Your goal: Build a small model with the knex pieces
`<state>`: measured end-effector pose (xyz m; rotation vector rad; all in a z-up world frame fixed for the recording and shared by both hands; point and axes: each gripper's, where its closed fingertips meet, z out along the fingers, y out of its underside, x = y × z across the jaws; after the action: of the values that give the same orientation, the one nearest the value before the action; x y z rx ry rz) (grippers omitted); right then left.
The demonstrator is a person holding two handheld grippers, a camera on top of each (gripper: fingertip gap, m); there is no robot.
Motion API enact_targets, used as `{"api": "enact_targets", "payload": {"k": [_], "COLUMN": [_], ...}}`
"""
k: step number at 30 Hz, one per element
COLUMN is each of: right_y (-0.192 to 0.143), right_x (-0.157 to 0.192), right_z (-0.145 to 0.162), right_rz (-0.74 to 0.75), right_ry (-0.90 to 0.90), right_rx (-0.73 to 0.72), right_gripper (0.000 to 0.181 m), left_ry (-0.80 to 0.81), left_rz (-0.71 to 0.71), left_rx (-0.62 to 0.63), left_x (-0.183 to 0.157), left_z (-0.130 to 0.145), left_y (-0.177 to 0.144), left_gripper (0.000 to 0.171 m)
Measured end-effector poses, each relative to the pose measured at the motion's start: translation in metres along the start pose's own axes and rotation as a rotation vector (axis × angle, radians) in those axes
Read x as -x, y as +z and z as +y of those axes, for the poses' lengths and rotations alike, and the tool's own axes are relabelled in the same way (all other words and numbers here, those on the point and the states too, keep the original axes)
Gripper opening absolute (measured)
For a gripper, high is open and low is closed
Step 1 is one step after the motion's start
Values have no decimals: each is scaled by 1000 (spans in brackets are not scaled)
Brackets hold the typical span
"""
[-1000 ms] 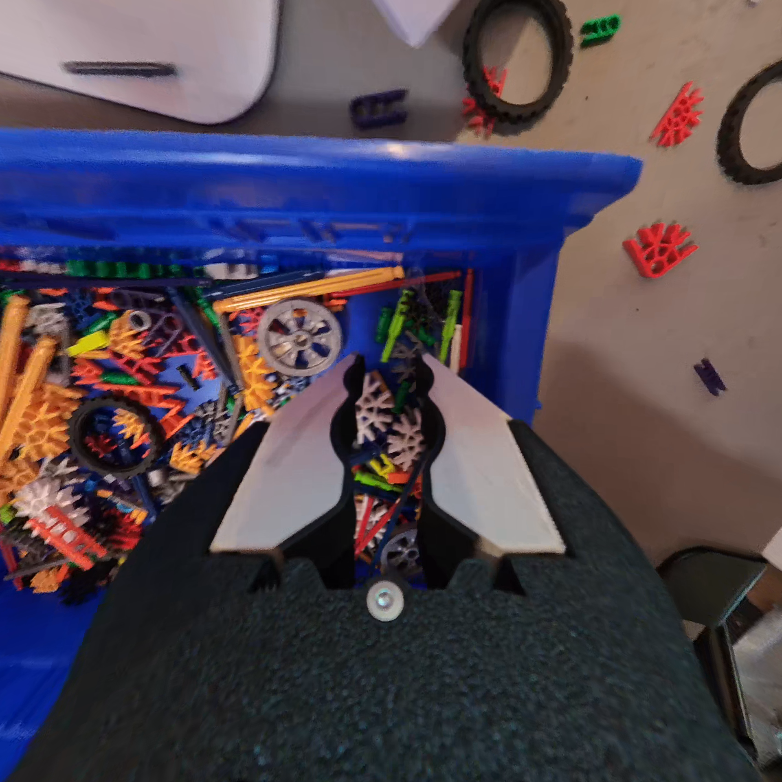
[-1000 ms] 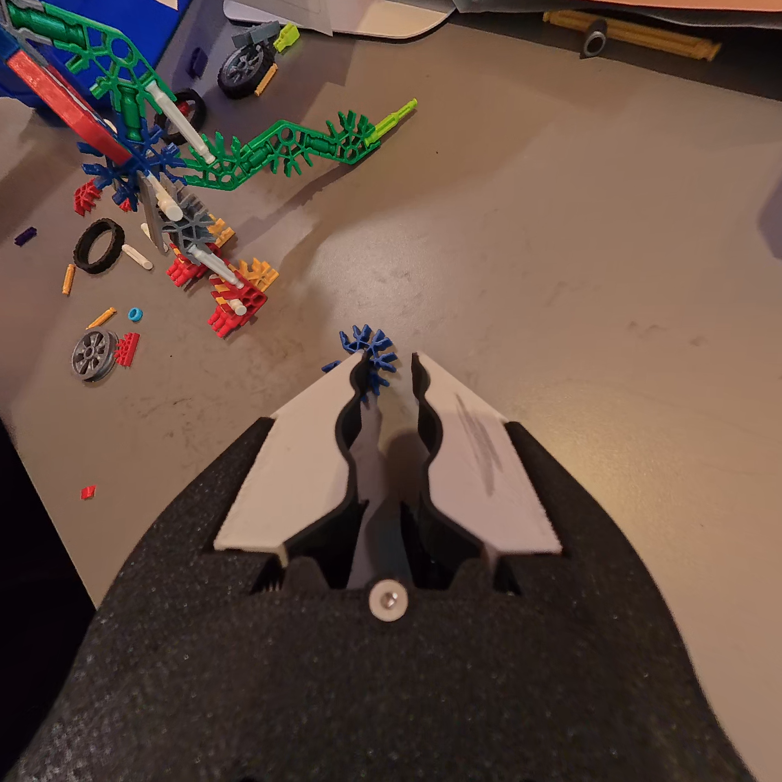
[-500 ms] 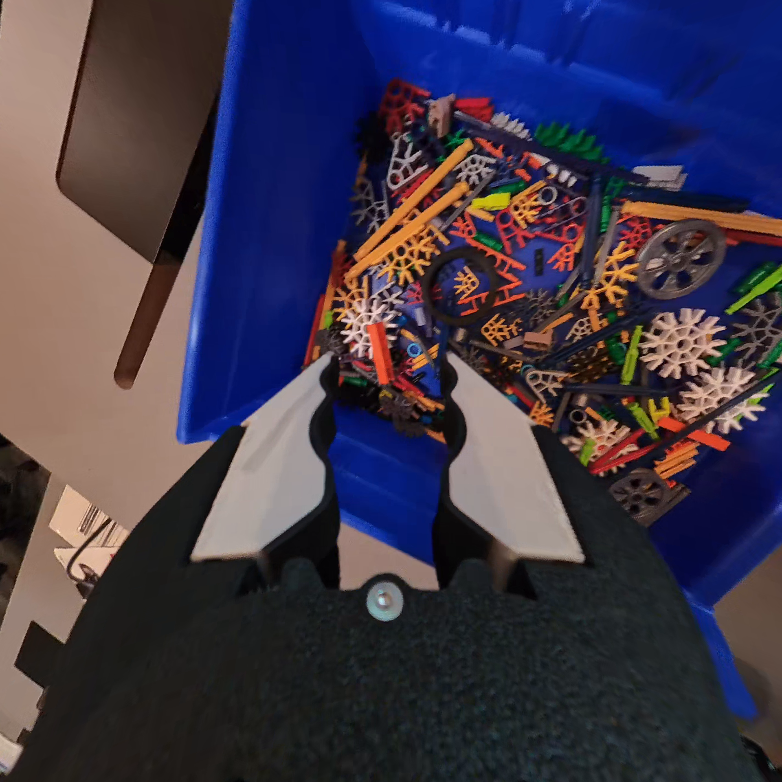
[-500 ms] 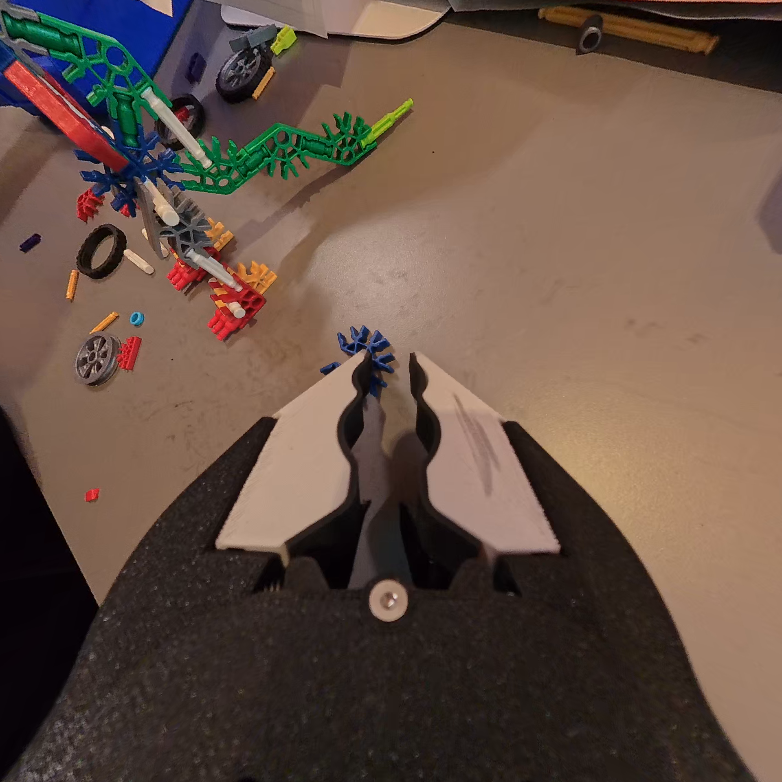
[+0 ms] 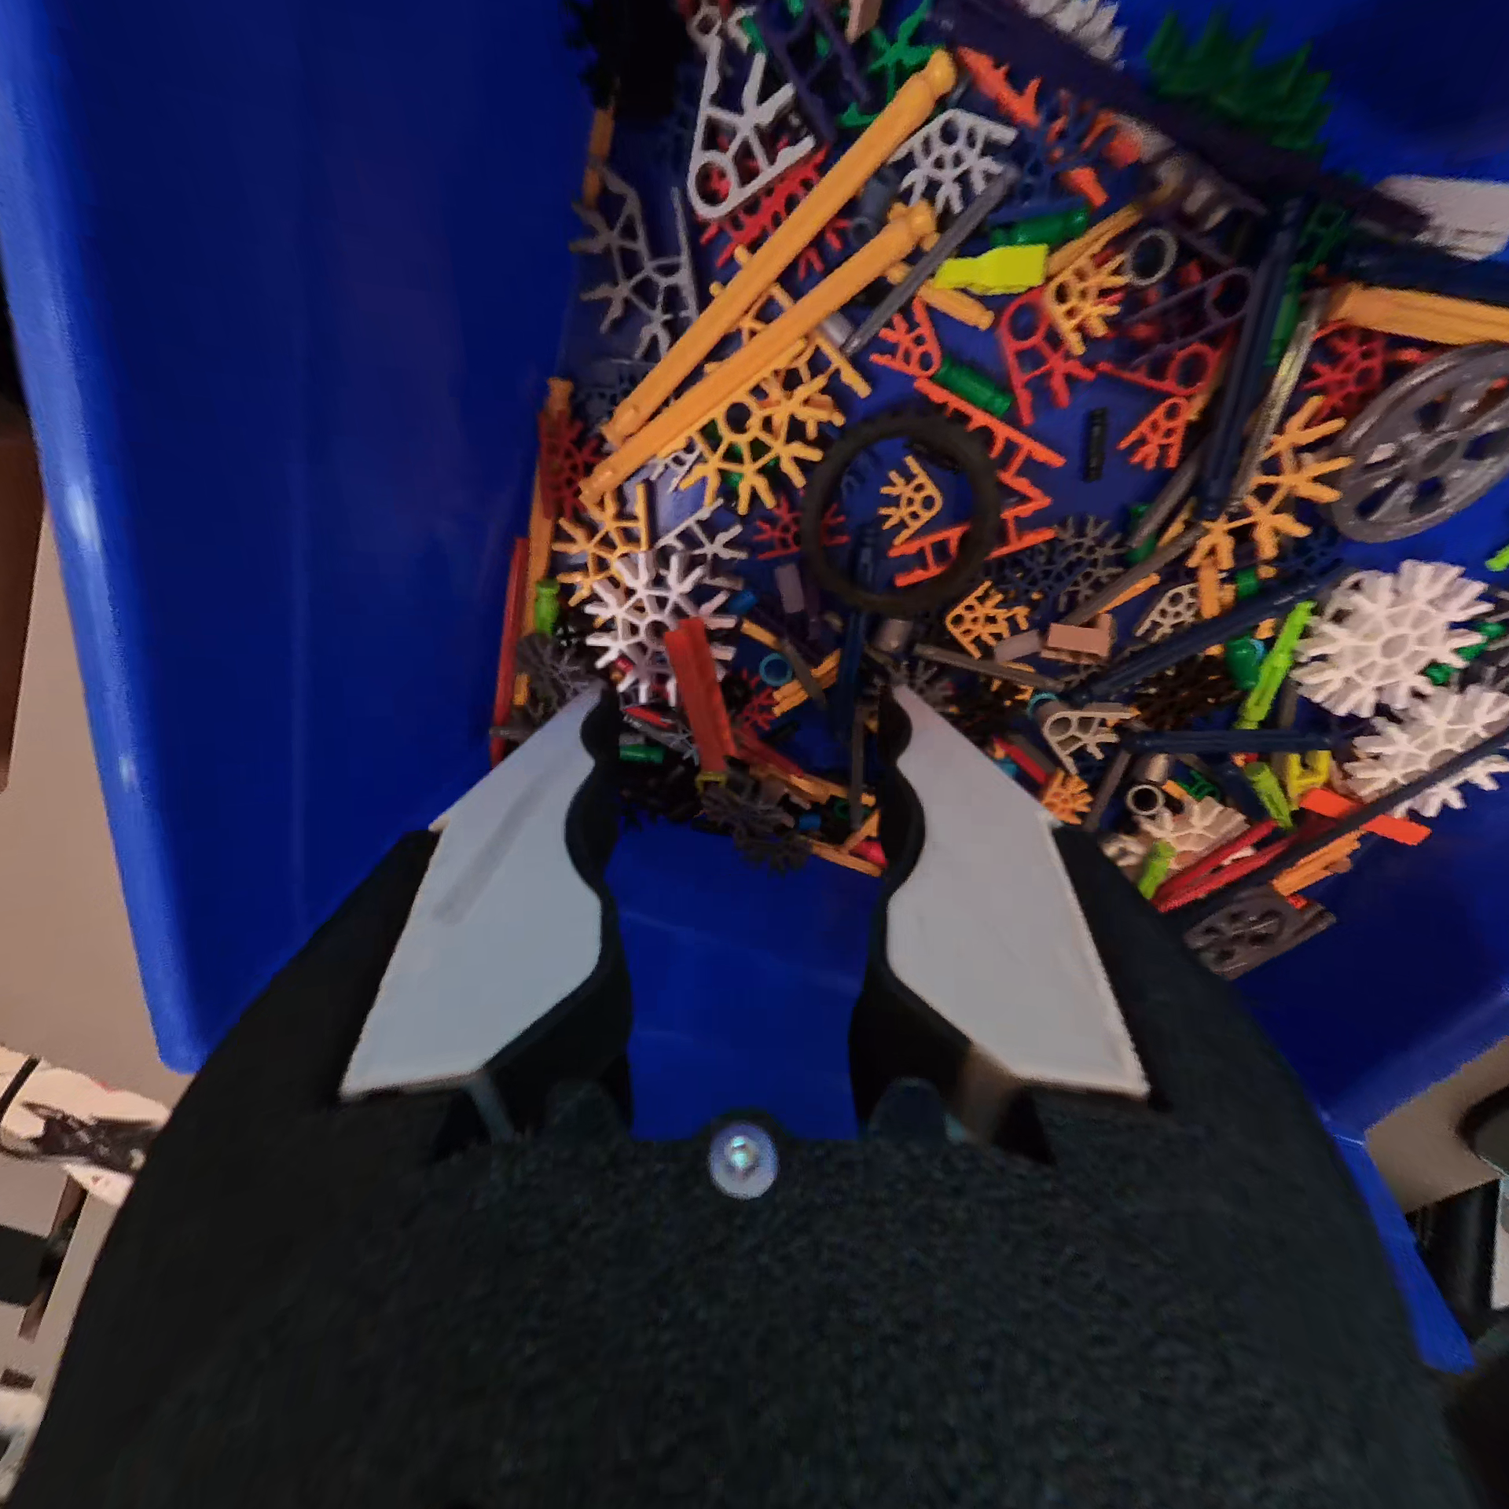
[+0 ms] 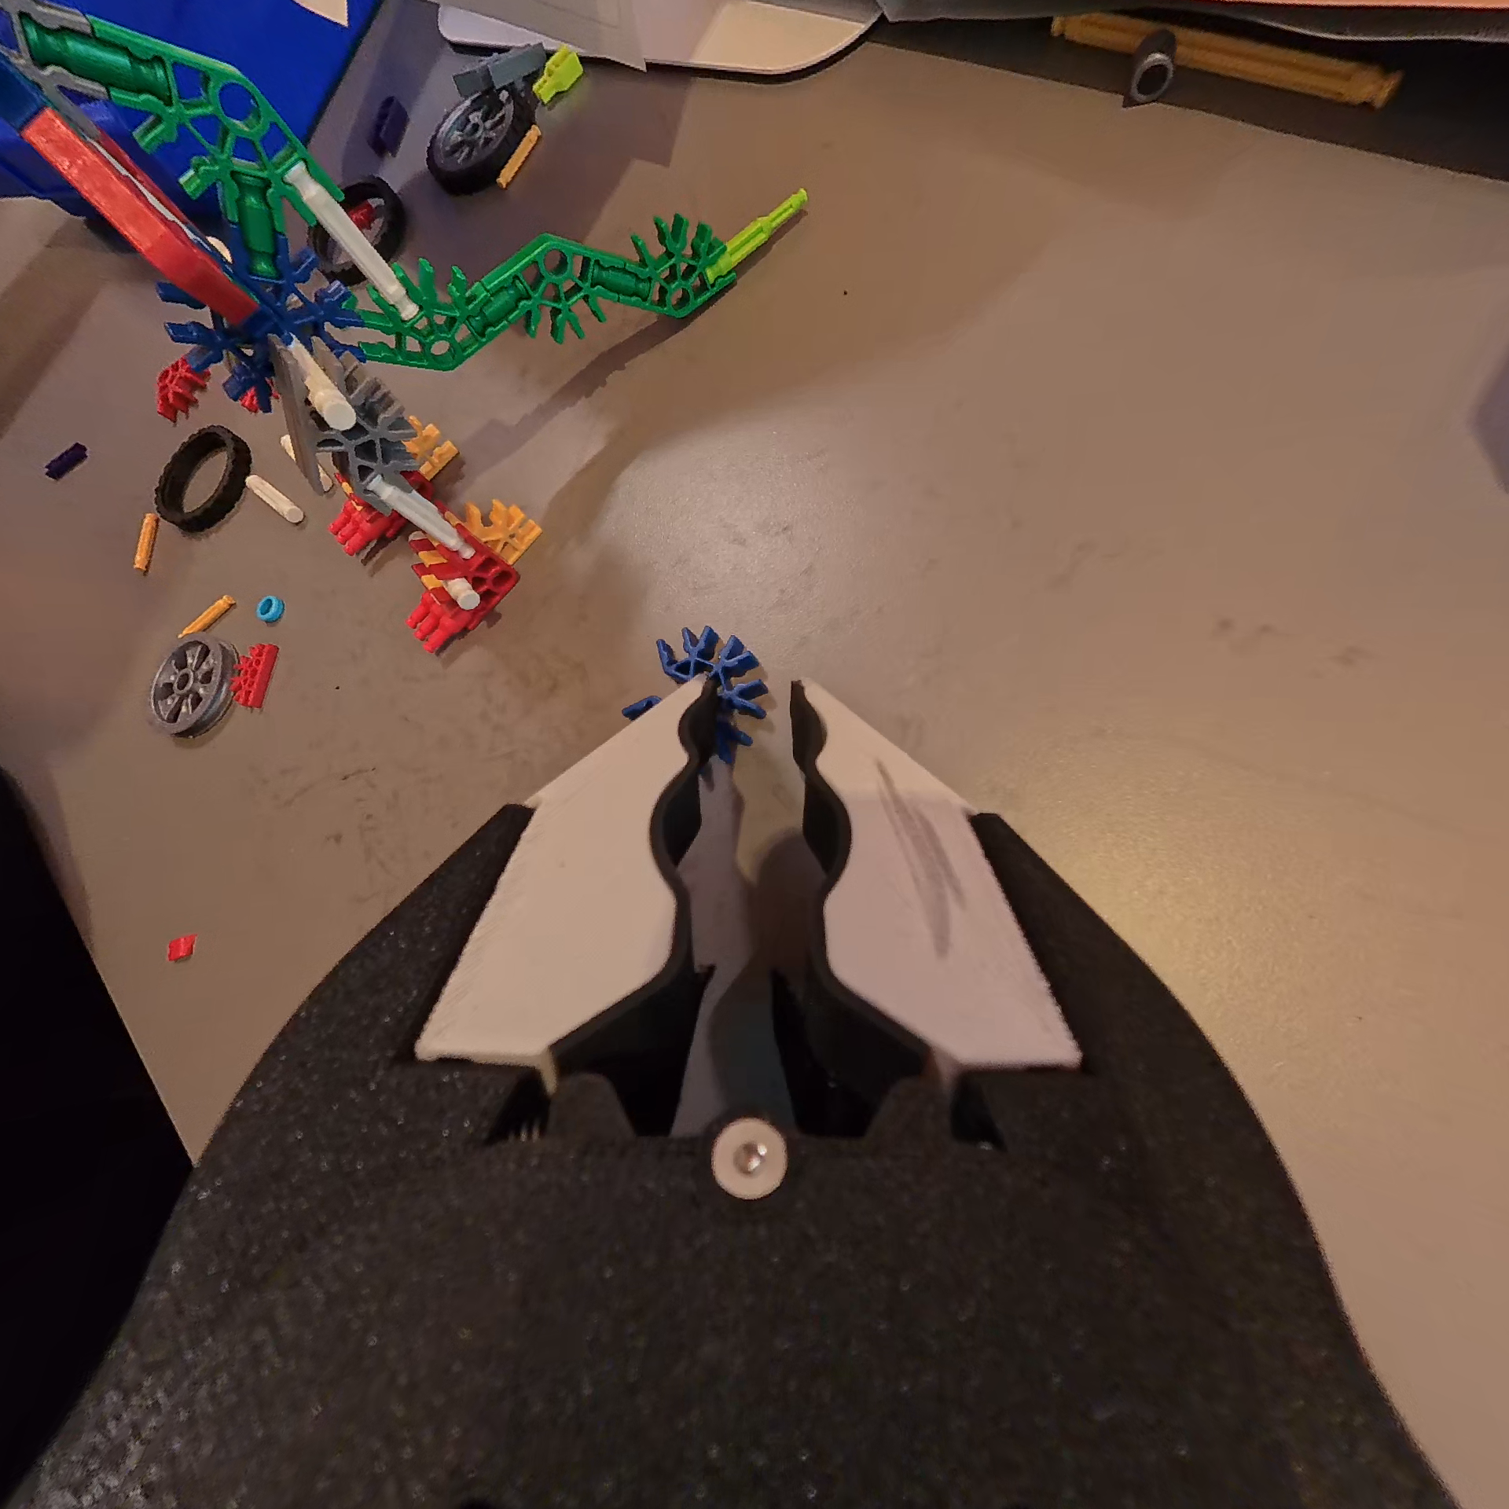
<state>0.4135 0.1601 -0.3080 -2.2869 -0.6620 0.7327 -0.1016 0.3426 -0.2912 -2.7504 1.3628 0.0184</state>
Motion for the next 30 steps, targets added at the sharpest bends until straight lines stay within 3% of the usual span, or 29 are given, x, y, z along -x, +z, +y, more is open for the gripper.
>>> {"api": "enact_targets", "payload": {"k": [9, 16, 22, 24, 30], "right_y": [0, 0, 0, 0, 0], "right_x": [0, 0, 0, 0, 0], "right_z": [0, 0, 0, 0, 0], "right_rz": [-3, -2, -2, -1, -3], "right_ry": [0, -1, 1, 0, 3], "right_rx": [0, 1, 1, 2, 2], "right_gripper": [18, 18, 18, 18, 18], "left_ry": [-24, 27, 38, 5, -37], "left_rz": [-58, -38, 170, 190, 109], "left_rx": [32, 26, -6, -84, -197], "left_x": [0, -24, -77, -79, -56], "left_z": [0, 9, 20, 15, 15], "left_y": [8, 5, -1, -12, -45], "left_gripper": [10, 9, 10, 23, 32]}}
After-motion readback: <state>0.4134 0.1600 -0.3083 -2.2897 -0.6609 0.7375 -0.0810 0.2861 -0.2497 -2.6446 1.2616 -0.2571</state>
